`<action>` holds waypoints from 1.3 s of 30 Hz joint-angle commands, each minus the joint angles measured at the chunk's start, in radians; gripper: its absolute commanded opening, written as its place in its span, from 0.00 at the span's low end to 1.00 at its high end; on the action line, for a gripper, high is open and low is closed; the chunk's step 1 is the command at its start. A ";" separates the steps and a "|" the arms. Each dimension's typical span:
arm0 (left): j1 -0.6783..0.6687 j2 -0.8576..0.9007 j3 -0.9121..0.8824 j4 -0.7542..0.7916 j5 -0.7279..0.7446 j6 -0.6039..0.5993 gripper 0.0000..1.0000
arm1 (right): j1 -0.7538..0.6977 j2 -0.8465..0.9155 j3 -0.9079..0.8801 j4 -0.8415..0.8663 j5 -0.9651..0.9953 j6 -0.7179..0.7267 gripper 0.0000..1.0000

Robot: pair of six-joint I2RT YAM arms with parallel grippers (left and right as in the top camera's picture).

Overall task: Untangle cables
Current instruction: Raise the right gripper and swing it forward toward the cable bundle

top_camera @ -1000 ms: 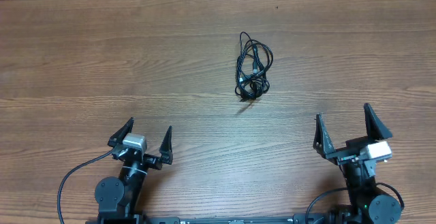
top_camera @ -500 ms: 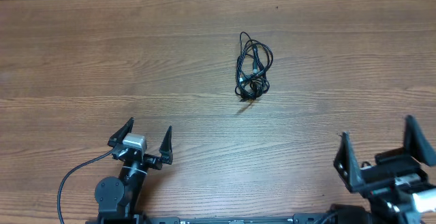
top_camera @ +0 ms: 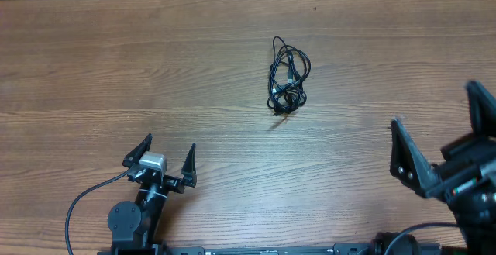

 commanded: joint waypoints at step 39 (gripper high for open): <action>0.003 -0.004 -0.005 0.003 -0.006 0.022 0.99 | 0.004 0.266 0.033 -0.034 -0.202 0.332 0.04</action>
